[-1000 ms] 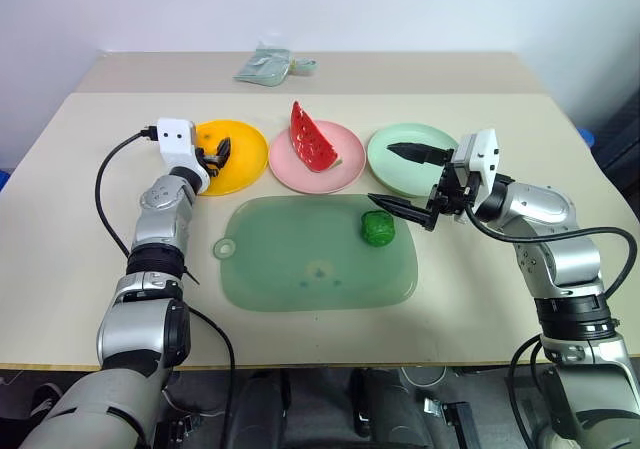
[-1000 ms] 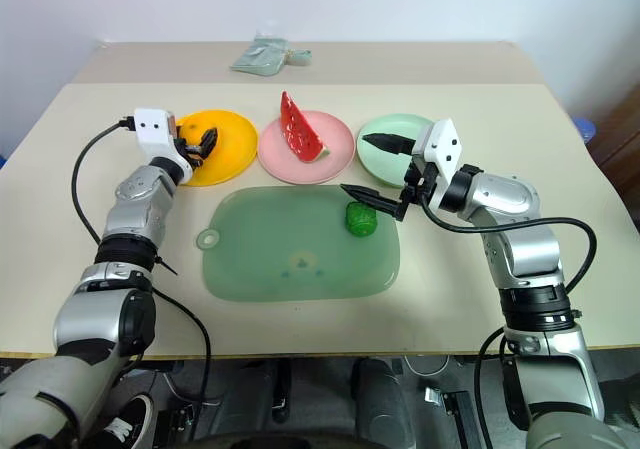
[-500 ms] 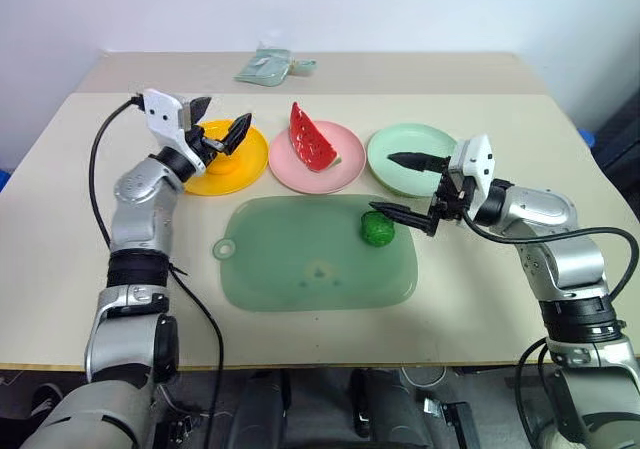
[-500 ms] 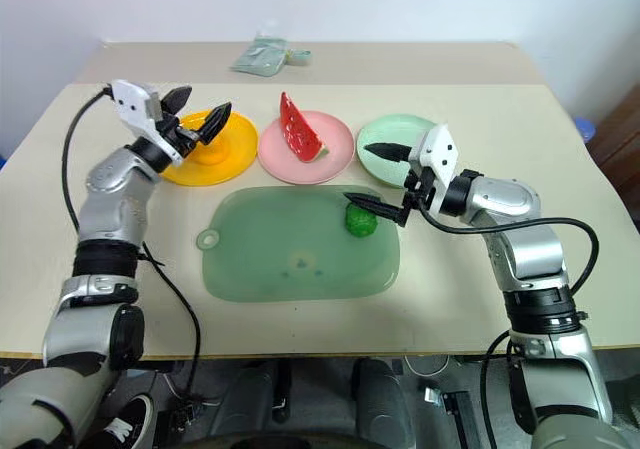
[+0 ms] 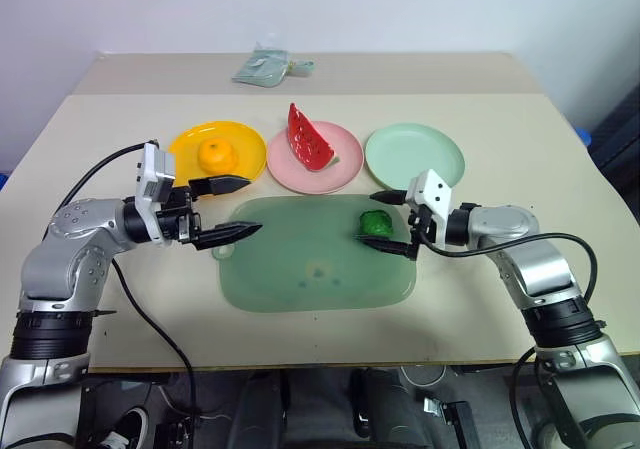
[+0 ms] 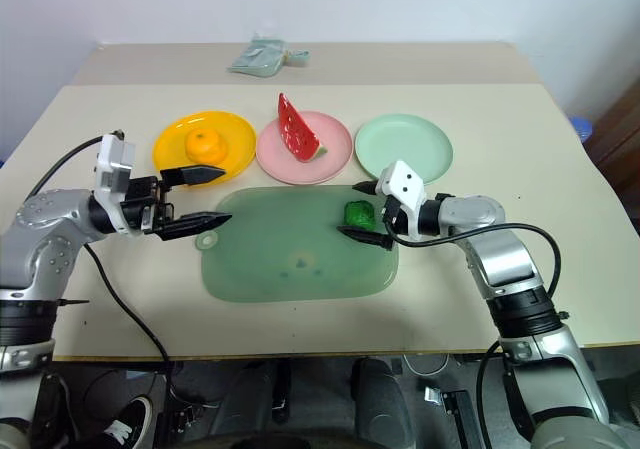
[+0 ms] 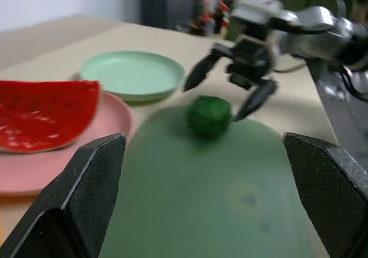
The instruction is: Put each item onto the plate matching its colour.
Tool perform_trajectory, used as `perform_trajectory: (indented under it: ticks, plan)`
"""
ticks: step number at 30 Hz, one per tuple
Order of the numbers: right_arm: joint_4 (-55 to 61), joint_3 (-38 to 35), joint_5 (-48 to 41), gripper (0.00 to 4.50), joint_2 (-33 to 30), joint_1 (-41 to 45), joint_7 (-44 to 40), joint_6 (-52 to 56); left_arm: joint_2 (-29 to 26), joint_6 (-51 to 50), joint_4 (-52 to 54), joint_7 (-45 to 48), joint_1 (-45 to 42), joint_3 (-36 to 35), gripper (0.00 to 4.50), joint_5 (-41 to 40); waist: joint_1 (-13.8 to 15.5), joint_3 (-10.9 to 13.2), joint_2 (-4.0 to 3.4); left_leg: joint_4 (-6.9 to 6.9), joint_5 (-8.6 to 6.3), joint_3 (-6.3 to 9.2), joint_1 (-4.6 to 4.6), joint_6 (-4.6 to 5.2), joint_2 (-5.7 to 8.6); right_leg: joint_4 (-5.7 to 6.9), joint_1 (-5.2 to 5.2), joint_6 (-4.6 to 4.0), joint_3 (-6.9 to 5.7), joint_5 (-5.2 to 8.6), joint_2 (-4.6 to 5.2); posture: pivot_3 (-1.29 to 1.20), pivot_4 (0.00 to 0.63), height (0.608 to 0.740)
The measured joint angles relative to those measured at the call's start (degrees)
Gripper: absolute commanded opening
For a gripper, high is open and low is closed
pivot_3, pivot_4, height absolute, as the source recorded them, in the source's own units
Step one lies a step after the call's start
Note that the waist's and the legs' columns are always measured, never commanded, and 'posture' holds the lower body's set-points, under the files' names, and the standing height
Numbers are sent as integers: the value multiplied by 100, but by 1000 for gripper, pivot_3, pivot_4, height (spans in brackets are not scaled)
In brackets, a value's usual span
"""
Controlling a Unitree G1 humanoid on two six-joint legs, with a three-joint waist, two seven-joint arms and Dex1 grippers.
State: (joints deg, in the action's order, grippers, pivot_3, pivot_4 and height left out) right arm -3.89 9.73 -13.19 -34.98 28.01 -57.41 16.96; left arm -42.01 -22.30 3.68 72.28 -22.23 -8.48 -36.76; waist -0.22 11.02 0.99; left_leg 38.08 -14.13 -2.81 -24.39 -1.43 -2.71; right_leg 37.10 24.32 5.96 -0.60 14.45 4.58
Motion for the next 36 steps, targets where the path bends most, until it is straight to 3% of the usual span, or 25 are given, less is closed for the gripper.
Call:
perform_trajectory:
  ticks: [3,4,10,13,17,21,23,29,36]
  plan:
    - [-317,119,252,3683,-3,-1,5,-22,34,19,16,-18,17,2,4500,1,-24,0,0,0,0,0,0,0,0,0,0,0,0,0,0,0,150,740]
    - [-337,110,286,3196,-4,0,3,-46,34,19,25,-19,17,2,4500,2,-35,0,0,0,0,0,0,0,0,0,0,0,0,0,-1,0,150,740]
    - [-255,-610,-446,3196,393,319,146,212,54,9,95,-117,15,4,4500,1,-54,1,-1,-2,0,1,1,0,-1,1,0,0,0,0,-3,0,150,740]
    - [-469,-985,-493,3196,533,829,631,-2,130,38,87,-161,6,5,4500,7,-45,1,-1,-2,0,1,0,0,-1,0,1,0,0,0,-2,0,150,740]
    - [-2104,-761,651,3196,555,1696,2094,-253,295,90,79,-297,-45,26,4500,61,-28,-1,1,1,0,-1,-1,-1,2,0,0,0,1,-1,2,0,150,740]
    - [-3235,-696,960,4466,799,1749,2367,-455,448,141,18,-439,-48,58,4500,126,-66,1,-1,-13,-2,-5,-3,3,2,-6,7,0,5,0,0,0,150,740]
    - [-3372,-736,934,4466,918,1749,2377,-568,528,140,0,-494,-52,114,4500,127,-104,3,-6,-13,-2,-12,-2,3,0,0,15,0,12,0,-1,0,150,740]
    - [-2857,-1451,127,4466,1079,1843,2132,-643,479,148,-42,-485,-57,81,4500,121,-75,4,-6,-11,-2,-12,-2,3,-1,2,14,1,12,-1,-2,0,150,740]
    - [-728,-1567,-1026,4466,1011,1214,995,-182,332,294,-330,-371,-201,21,4500,139,-24,3,-6,-10,-2,-11,-3,4,-1,0,12,1,12,-1,0,0,150,740]
